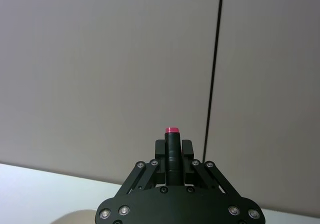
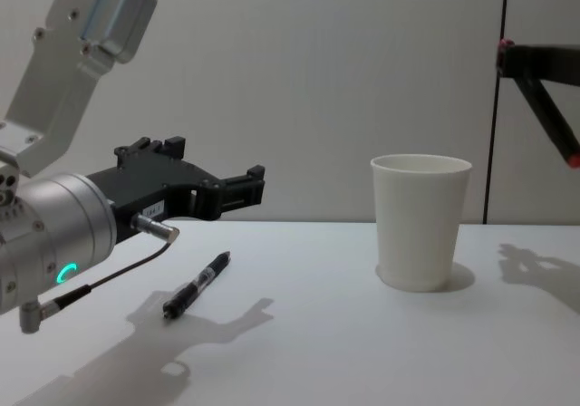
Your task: Place the pen into the pen holder.
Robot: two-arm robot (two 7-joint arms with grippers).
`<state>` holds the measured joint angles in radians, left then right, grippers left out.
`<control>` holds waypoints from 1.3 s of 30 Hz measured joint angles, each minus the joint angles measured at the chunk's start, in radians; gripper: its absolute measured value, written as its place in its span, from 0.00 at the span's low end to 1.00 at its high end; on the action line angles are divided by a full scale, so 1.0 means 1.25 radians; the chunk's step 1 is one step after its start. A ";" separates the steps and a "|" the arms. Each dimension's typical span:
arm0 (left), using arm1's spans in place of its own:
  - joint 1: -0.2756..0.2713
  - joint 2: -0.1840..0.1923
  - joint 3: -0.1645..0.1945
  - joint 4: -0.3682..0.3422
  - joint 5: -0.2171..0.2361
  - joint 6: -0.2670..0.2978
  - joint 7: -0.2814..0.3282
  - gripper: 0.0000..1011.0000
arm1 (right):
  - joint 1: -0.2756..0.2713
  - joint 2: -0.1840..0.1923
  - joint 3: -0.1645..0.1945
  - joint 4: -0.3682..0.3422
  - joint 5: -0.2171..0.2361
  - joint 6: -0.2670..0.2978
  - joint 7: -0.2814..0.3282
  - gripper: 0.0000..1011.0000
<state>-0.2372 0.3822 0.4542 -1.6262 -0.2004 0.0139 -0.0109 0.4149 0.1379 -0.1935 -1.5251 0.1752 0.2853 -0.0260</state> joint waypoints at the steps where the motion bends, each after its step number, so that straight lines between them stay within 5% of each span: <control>1: 0.000 0.000 0.000 0.000 0.000 0.000 0.000 0.99 | 0.000 -0.001 -0.001 0.000 -0.001 -0.002 0.001 0.19; 21: 0.000 0.000 0.000 0.000 0.000 0.000 0.000 0.99 | 0.029 -0.054 -0.050 0.031 -0.032 -0.192 0.041 0.19; 29: 0.000 0.000 0.000 0.000 0.000 0.000 0.000 0.99 | 0.062 -0.091 -0.084 0.083 -0.053 -0.280 0.058 0.19; 39: 0.000 0.000 0.000 0.000 0.000 0.000 0.000 0.99 | 0.087 -0.125 -0.108 0.149 -0.082 -0.331 0.059 0.19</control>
<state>-0.2372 0.3821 0.4542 -1.6262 -0.2004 0.0139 -0.0109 0.5242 -0.0178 -0.3285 -1.3391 0.0731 -0.1290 0.0480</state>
